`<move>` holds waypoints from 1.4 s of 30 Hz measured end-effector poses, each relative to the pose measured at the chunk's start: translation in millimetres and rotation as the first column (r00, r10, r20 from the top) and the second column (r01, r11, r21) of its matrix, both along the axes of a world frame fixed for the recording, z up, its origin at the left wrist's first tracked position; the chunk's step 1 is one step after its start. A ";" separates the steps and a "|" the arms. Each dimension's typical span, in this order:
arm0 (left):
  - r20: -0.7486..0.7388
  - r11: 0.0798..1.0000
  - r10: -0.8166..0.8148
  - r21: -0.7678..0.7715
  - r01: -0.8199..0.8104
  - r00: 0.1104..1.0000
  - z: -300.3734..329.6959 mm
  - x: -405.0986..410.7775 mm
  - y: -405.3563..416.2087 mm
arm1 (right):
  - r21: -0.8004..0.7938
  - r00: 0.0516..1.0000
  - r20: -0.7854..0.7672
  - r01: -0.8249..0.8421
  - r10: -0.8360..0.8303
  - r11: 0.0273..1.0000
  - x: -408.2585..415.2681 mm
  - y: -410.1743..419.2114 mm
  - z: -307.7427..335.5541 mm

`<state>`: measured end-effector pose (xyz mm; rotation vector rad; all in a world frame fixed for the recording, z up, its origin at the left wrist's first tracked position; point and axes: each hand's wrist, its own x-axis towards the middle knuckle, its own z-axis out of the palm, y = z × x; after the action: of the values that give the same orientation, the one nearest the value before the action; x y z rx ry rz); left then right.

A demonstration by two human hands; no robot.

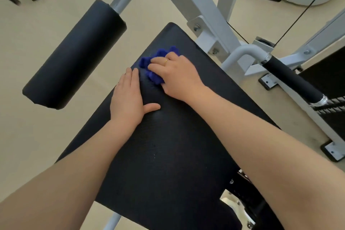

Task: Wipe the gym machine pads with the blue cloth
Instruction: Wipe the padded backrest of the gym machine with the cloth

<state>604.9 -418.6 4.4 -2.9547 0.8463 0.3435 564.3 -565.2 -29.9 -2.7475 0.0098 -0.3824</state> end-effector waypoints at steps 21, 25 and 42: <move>0.030 0.983 0.167 -0.089 -0.164 0.986 17.7 -5.3 62.3 | 0.009 0.939 -0.111 0.328 -0.325 0.945 24.8 46.3 24.6; 0.076 0.977 0.209 -0.056 -0.205 0.975 17.0 -19.1 73.2 | -0.047 0.994 -0.074 -0.089 0.086 0.995 9.0 107.1 24.1; 0.067 0.976 0.117 0.176 -0.127 0.991 2.9 -41.3 104.6 | -0.139 0.995 -0.024 -0.103 0.101 0.985 10.3 70.1 8.4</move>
<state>563.7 -314.0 7.3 -2.8387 0.5949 0.3225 574.7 -495.1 -21.5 -2.8751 -0.1589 -0.3436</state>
